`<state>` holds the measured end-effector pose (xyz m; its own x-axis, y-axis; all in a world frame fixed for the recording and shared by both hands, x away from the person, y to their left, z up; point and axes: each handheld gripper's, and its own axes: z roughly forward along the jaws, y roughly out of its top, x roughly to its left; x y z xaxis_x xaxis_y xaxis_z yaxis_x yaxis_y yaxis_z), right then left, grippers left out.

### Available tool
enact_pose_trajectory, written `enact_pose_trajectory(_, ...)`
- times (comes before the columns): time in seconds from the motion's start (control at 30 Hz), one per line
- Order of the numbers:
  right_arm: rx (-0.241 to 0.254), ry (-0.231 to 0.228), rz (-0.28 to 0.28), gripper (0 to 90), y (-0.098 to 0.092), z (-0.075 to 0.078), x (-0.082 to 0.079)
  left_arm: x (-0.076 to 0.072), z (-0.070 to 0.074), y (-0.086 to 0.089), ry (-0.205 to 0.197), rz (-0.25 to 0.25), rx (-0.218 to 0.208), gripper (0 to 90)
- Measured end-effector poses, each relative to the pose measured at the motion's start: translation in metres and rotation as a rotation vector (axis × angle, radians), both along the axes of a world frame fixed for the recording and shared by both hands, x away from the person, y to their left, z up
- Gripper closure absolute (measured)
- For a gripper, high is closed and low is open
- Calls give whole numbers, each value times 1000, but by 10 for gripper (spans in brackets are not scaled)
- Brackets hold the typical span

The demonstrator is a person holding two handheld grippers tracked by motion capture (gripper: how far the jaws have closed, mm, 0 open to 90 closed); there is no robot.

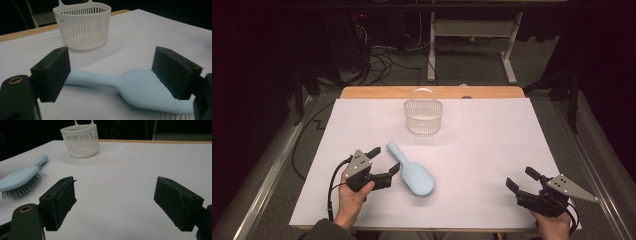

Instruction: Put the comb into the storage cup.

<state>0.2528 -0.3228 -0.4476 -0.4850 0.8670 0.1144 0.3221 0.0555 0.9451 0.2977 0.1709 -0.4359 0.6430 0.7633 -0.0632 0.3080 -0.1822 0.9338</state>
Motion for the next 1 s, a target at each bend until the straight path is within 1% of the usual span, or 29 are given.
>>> enact_pose_trajectory(0.13, 0, 0, 0, 179, 0, 0, 0, 2, 2, -2, -3, 0, 0, 164)
enact_pose_trajectory(0.3, 1, 1, 1, 180, 0, 0, 0, 7, 4, -7, -7, -2, 10, 170)
enact_pose_trajectory(0.57, -3, -4, 3, 181, 0, 0, 0, 13, 6, -17, -9, -19, 38, 177)
enact_pose_trajectory(0.73, -4, -6, 4, 182, 0, 0, 0, 17, 7, -21, 2, -34, 38, 177)
enact_pose_trajectory(1.0, -8, -6, 6, 184, 0, 0, 0, 24, 7, -27, 14, -45, 55, 177)
